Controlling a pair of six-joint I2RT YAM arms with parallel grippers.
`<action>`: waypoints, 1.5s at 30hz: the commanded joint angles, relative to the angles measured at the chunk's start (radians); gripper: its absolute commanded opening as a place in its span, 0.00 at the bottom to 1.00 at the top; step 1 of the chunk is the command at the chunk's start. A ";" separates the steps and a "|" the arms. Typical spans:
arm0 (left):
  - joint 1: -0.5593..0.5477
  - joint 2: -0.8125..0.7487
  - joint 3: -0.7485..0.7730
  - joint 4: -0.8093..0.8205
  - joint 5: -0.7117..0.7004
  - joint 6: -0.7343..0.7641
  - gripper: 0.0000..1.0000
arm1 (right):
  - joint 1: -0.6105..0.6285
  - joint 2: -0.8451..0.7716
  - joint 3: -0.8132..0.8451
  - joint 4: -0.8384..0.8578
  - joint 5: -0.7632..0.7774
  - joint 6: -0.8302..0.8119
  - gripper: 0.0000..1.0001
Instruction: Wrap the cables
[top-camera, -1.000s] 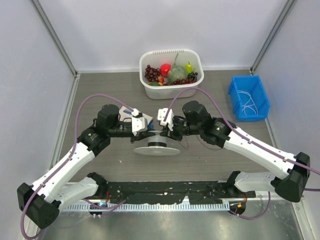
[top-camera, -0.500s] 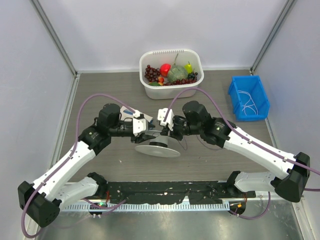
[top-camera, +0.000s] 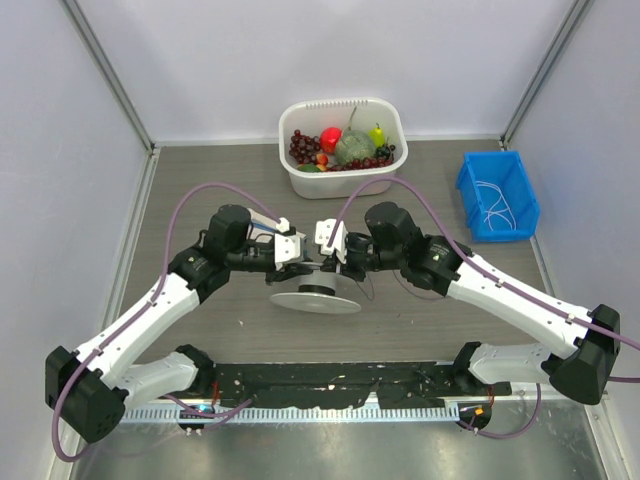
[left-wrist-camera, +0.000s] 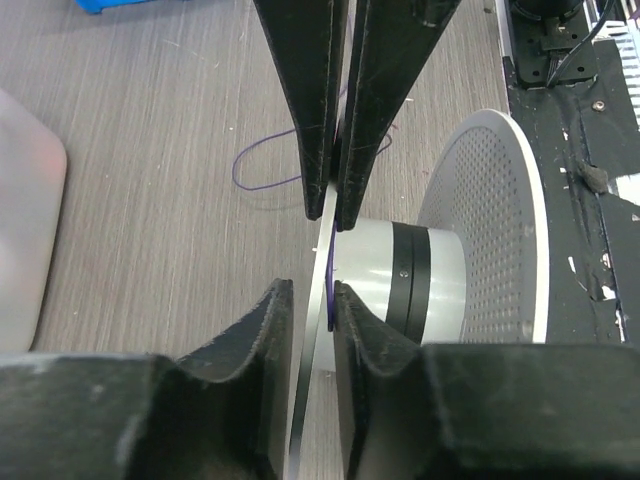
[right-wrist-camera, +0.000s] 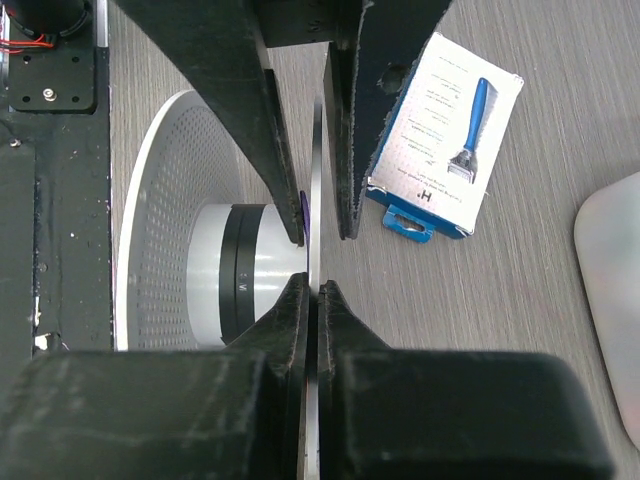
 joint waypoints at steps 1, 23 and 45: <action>-0.004 0.003 0.040 -0.004 0.008 0.022 0.23 | 0.006 -0.046 0.010 0.074 -0.026 -0.019 0.01; 0.019 -0.121 0.050 -0.008 -0.076 -0.250 0.00 | -0.149 -0.103 0.022 0.079 0.030 0.148 0.70; 0.180 -0.012 0.340 -0.041 -0.019 -0.536 0.00 | -0.501 -0.314 -0.197 -0.023 -0.034 0.202 0.72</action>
